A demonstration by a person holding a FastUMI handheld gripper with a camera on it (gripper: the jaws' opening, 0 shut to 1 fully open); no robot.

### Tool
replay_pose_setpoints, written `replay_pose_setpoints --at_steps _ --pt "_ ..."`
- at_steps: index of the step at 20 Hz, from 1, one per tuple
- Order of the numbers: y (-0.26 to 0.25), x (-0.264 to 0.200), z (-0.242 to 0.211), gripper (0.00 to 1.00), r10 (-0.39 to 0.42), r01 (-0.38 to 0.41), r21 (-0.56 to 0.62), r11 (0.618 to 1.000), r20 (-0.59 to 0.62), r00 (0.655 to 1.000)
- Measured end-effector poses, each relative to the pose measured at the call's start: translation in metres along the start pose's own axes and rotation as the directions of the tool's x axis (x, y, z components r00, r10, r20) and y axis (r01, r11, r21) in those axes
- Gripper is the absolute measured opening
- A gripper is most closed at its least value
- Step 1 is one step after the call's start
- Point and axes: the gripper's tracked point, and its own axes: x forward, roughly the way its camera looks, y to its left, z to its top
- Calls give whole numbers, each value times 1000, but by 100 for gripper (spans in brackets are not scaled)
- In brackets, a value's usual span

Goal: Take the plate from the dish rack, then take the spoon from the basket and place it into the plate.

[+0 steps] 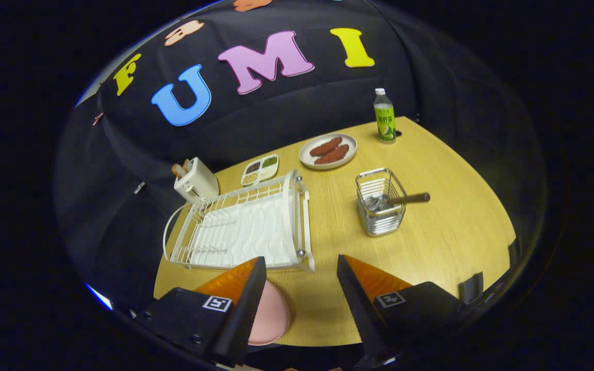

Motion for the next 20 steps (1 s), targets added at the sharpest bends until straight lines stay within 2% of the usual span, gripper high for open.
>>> replay_pose_setpoints --at_steps 1,4,6,9,13,16,20 --pt "-5 -4 21 91 -4 4 -20 1000 38 999" --pt "-36 -8 74 94 -56 70 -92 993 145 988" --pt "-70 -2 92 98 -114 134 -116 984 167 979" --pt "-123 15 93 98 -198 220 -156 963 142 970" --pt "-158 45 61 98 -210 213 -198 957 35 977" --pt "-166 65 38 92 -197 186 -223 957 -29 980" --pt "-166 78 26 62 -193 173 -229 958 -68 979"
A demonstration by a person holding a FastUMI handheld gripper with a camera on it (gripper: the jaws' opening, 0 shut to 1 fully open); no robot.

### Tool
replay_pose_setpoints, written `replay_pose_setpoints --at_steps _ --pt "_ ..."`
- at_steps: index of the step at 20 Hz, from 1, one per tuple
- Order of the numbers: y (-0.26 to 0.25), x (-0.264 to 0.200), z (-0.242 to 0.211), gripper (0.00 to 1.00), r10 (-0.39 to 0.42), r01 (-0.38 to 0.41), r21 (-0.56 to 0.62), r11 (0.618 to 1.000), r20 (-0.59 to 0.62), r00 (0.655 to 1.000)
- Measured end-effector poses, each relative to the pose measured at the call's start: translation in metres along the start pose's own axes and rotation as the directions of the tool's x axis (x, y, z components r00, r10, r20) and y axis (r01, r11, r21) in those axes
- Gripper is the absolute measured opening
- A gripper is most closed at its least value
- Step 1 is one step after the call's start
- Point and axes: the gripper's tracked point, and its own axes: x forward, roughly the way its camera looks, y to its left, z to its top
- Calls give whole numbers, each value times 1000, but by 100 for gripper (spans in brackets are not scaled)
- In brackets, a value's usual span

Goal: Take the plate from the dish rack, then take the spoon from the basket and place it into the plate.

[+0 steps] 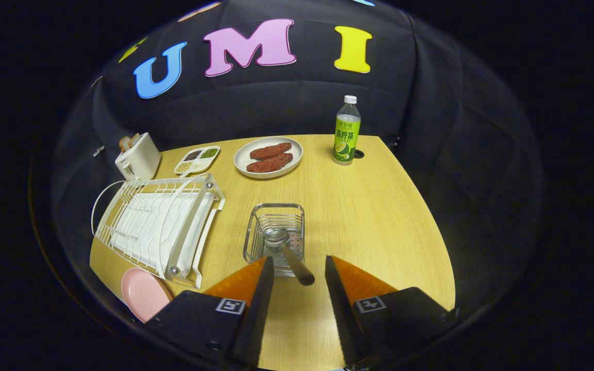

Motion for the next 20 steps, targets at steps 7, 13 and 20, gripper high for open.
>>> replay_pose_setpoints --at_steps 7,13,20 --pt "11 0 10 13 59 -59 133 989 -1 998" --pt "14 -17 56 11 37 -52 166 985 88 995" --pt "26 -59 108 9 31 -59 149 987 184 982"
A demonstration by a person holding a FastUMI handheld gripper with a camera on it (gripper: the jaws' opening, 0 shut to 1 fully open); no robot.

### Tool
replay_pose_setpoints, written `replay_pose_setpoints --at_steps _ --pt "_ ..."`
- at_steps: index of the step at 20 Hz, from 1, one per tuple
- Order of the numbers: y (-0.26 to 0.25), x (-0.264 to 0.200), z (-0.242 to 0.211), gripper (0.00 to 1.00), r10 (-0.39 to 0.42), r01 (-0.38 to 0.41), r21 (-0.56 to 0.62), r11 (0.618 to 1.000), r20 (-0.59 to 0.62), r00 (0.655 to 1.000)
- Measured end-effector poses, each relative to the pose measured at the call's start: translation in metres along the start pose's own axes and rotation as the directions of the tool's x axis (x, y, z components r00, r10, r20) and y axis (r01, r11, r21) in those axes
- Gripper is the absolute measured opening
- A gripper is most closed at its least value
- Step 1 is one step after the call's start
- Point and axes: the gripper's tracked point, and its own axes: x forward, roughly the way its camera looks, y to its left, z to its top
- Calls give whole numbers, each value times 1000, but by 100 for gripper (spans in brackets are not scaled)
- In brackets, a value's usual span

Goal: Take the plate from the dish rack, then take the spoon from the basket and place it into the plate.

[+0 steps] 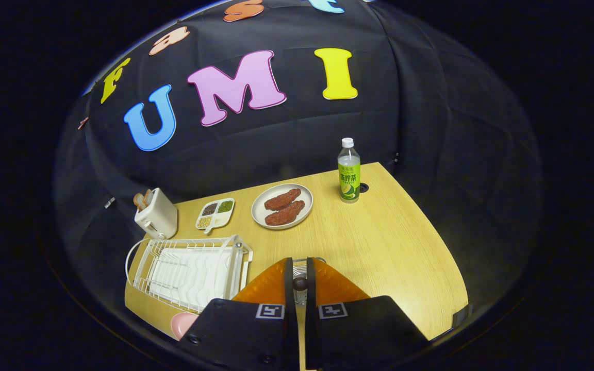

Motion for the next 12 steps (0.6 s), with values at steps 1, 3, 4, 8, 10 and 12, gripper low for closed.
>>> replay_pose_setpoints --at_steps 1,3,4,8,10,12 --pt "6 -10 8 9 10 -9 -22 1000 15 1000" --pt "24 -33 20 9 47 -45 -57 997 37 998" --pt "33 -46 25 9 69 -66 -73 995 43 997" --pt "91 -89 21 9 212 -207 -110 972 30 977" --pt "126 -107 8 9 295 -292 -106 950 11 955" --pt "159 -120 -12 9 370 -370 -122 921 -20 929"
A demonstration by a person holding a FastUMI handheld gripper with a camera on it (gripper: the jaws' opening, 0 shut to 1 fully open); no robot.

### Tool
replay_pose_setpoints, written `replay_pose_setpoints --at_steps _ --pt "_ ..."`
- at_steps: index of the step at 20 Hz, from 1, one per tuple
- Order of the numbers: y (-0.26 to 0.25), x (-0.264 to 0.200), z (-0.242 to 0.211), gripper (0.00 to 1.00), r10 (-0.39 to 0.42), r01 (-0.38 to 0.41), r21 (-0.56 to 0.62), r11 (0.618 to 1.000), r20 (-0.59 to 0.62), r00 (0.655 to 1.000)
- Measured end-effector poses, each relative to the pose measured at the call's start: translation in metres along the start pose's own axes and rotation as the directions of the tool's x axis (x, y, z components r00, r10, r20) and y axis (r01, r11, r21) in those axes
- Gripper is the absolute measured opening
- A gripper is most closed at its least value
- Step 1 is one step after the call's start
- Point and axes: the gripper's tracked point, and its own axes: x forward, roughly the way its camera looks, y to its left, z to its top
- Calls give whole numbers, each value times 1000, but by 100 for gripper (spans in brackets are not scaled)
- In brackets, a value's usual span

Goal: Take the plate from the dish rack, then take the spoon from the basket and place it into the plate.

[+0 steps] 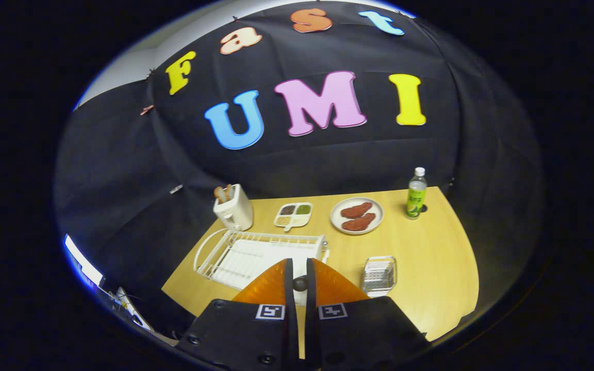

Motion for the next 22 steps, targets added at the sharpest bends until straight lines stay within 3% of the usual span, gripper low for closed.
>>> replay_pose_setpoints --at_steps 6,15,22 --pt "81 32 -81 9 152 -156 -23 988 -120 981" --pt "111 104 -175 9 152 -170 -59 984 -235 960" --pt "103 98 -197 11 160 -199 -114 973 -282 946"
